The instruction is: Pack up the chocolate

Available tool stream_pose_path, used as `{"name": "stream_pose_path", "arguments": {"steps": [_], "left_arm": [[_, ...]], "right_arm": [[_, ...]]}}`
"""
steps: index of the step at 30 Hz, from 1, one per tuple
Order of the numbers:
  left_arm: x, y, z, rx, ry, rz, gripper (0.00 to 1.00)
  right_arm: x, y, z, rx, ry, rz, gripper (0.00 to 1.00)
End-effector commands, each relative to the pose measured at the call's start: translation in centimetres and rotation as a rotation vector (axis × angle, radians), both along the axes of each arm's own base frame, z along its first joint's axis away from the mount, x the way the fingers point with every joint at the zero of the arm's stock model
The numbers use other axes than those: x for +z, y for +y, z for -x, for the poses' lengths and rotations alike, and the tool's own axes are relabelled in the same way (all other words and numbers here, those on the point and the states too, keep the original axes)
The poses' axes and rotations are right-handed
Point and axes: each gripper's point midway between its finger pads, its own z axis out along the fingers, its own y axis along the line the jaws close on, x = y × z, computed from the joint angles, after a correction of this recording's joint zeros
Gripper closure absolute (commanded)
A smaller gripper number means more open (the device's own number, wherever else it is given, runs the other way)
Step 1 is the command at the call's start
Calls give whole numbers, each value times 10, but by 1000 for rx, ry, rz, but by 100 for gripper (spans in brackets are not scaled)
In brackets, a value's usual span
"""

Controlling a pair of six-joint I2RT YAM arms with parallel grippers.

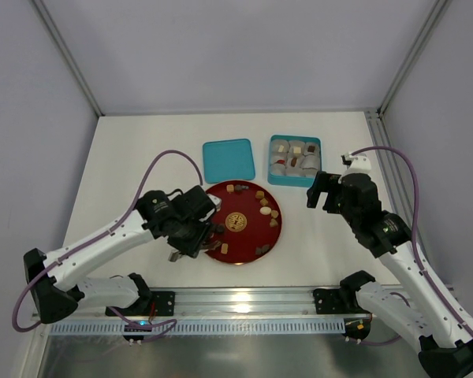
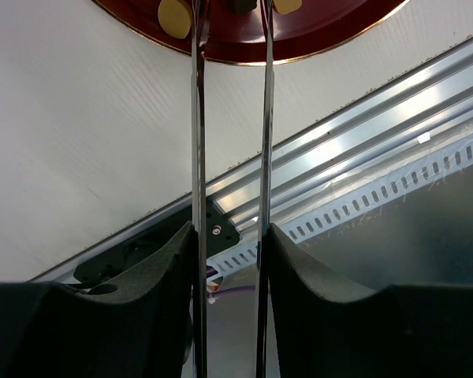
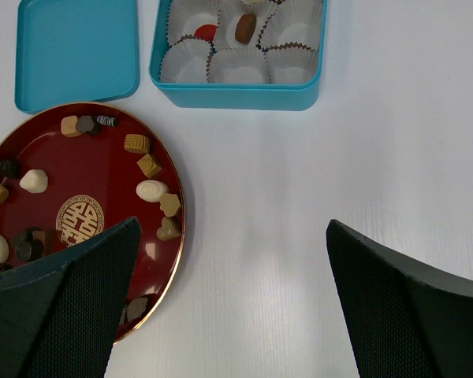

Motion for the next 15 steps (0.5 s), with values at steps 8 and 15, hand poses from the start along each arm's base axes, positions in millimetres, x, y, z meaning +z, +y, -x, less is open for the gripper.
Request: {"name": "stream_pose_path", "arguments": {"steps": [8,15], "left_arm": [[-3,-3,1,-27,14,-28,62],[-6,-4,-3,-26,4,-46,78]], "right_arm": [[10,-1,-4,-13,-42,-18,0],[10,-1,-5,-15,-42,-15,0]]}}
